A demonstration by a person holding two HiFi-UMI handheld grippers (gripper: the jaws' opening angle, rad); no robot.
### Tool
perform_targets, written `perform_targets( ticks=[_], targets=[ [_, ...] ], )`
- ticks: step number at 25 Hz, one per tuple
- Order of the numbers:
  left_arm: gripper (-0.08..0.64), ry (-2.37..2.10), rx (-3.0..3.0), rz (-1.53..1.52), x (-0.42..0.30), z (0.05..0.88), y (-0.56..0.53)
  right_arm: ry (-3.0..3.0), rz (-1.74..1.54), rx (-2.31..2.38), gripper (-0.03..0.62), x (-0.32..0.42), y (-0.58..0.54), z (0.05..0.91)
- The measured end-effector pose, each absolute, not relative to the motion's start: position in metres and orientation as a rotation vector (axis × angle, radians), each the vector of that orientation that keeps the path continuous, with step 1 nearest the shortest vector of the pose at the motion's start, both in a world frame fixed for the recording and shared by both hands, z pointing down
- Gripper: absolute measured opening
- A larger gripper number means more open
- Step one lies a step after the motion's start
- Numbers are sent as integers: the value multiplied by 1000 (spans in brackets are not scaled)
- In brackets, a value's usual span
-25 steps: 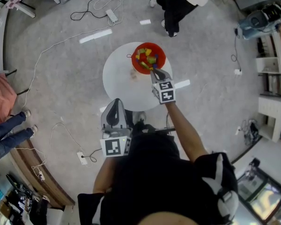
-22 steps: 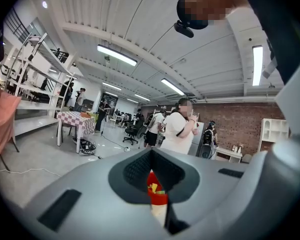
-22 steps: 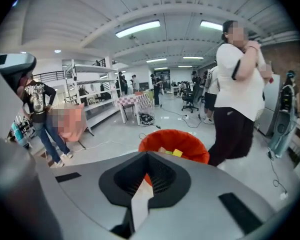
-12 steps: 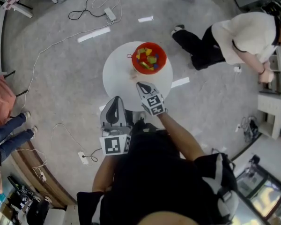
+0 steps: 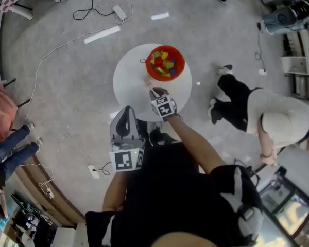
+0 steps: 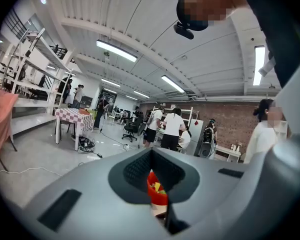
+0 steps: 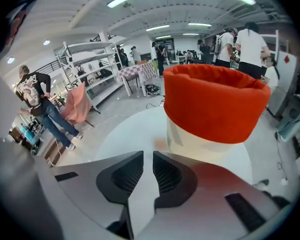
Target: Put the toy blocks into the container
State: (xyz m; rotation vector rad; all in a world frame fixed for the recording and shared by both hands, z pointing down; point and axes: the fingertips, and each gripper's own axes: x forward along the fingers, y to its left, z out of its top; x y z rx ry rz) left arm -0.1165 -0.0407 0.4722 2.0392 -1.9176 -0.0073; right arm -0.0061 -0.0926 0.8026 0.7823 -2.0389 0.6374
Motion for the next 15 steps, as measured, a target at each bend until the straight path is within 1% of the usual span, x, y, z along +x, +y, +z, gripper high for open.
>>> perform_targets(
  ticks=[3, 8, 15],
  targets=[
    [-6, -1922, 2015, -50, -118, 468, -47, -1998, 654, 777, 81, -10, -95, 820],
    [-6, -1905, 2028, -1, -120, 477, -42, -1908, 717, 771, 118, -12, -96, 846],
    [-6, -1921, 1972, -36, -129, 475, -46, -1841, 724, 794, 123, -15, -108, 865]
  ],
)
